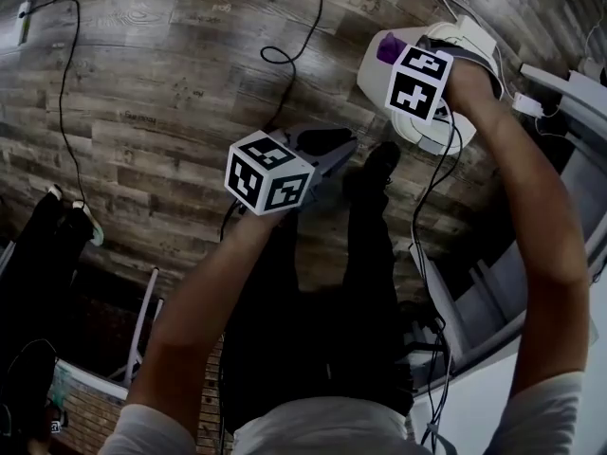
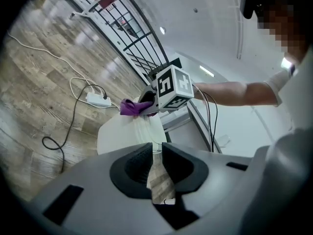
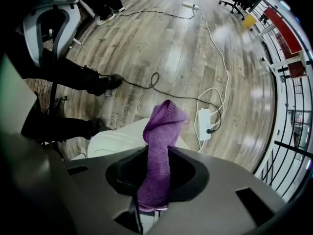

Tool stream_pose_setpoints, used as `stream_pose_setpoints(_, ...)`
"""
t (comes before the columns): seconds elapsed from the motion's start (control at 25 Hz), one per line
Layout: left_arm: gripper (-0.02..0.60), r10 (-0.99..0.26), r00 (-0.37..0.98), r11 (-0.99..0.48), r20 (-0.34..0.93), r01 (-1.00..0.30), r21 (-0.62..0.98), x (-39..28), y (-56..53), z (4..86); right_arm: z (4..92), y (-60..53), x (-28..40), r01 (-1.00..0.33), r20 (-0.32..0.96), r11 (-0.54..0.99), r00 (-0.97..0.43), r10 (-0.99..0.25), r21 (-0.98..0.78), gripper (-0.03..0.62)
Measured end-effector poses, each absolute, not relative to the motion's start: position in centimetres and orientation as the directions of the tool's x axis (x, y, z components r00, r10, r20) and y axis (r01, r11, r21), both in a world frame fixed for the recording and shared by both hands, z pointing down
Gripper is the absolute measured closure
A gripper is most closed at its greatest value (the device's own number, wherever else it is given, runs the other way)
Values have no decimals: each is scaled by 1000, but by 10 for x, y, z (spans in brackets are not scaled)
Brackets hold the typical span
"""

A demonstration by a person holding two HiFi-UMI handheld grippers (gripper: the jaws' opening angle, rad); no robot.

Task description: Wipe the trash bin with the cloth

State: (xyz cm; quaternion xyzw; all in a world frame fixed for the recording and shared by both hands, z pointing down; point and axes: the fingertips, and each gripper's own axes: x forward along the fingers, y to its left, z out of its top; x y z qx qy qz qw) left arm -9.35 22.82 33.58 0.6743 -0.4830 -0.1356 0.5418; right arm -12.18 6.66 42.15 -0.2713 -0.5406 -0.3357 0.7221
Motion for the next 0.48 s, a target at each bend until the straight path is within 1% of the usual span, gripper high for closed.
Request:
stream_pose_setpoints(0.16,522,-795,498,54,345,-509,859,-103,242,335,423,92,-108,757,960,653,210,-184,-40,493)
stream_pose_setpoints(0.32,522,-794,496,65,353,-507,860,-105,252,337,426,110,-95,779,955,625,219,-200,-48,493)
stream_pose_setpoints(0.48,522,-779,512,64,363,-510,858,-99,260,338,425,125,-85,766,956,641,222,-191,-49,493)
